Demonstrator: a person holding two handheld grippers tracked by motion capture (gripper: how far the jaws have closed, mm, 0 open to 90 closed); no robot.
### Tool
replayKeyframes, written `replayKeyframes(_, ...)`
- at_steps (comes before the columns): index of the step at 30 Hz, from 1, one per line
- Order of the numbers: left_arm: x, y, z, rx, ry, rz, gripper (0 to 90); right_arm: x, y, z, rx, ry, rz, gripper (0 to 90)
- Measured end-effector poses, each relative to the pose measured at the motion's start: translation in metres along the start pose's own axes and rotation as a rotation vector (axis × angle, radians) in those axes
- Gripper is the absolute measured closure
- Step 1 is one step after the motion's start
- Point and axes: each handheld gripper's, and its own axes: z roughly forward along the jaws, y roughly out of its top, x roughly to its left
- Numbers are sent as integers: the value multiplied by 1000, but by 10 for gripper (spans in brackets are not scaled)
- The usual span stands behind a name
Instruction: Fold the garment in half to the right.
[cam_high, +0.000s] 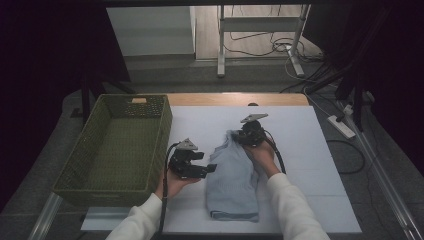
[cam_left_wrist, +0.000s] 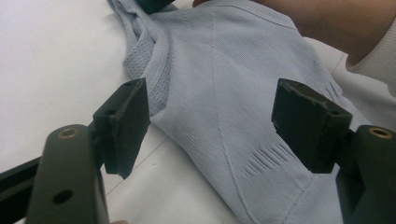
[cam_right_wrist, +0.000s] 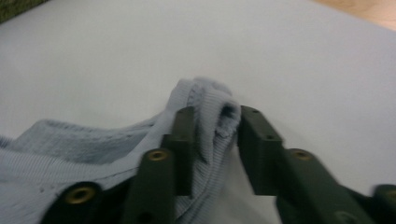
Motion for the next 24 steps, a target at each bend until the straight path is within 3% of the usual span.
replayKeyframes(3, 0, 0, 0, 1, 0, -1, 281, -1, 4, -10, -45, -4, 28, 554)
replayKeyframes(8, 1, 0, 1, 3, 3, -3, 281, 3, 11, -33, -83, 30, 27, 532)
replayKeyframes(12, 1, 0, 1, 1, 4, -6, 281, 13, 11, -49, -95, 104, 17, 627)
replayKeyframes(16, 2, 0, 1, 2, 6, -8, 281, 31, 8, -61, -63, 147, -27, 762)
replayKeyframes(19, 2, -1, 1, 2, 8, -9, 281, 43, 4, -70, -33, 145, -64, 884)
replayKeyframes(24, 1, -1, 0, 2, 10, -6, 281, 55, -7, -76, 46, 89, -103, 893)
